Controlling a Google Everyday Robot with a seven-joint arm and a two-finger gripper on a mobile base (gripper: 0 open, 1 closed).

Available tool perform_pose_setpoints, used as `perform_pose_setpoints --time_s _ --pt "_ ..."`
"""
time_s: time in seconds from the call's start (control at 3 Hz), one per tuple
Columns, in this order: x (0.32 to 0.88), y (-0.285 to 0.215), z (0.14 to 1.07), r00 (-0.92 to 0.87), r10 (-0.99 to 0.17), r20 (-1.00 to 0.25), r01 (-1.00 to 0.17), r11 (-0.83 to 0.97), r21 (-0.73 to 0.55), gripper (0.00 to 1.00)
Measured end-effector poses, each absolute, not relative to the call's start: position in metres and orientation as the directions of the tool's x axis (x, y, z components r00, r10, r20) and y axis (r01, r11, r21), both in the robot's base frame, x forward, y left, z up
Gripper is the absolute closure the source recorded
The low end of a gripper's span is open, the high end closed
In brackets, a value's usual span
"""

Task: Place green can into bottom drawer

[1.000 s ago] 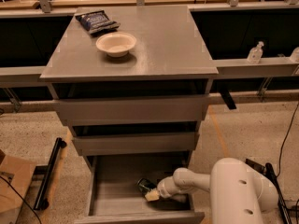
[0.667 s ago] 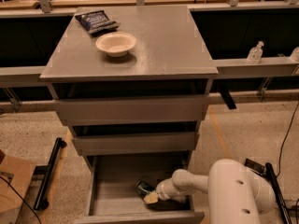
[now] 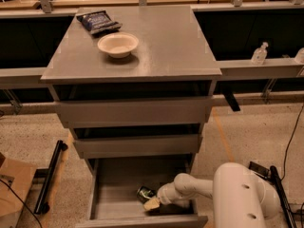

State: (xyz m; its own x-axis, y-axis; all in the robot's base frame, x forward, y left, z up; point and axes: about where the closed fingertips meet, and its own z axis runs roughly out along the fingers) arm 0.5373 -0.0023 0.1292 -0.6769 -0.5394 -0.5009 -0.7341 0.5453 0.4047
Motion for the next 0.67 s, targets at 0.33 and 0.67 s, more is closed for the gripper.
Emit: perform_pose_setpoints --time_s 0.33,0.67 --pt "0.5362 -0.0012 0.1286 -0.677 -0.540 -0.500 -0.734 0.544 0.406 0.00" --pt "0.5361 -0.0011 0.1285 -0.677 -0.540 -0.500 -0.734 0.544 0.407 0.00"
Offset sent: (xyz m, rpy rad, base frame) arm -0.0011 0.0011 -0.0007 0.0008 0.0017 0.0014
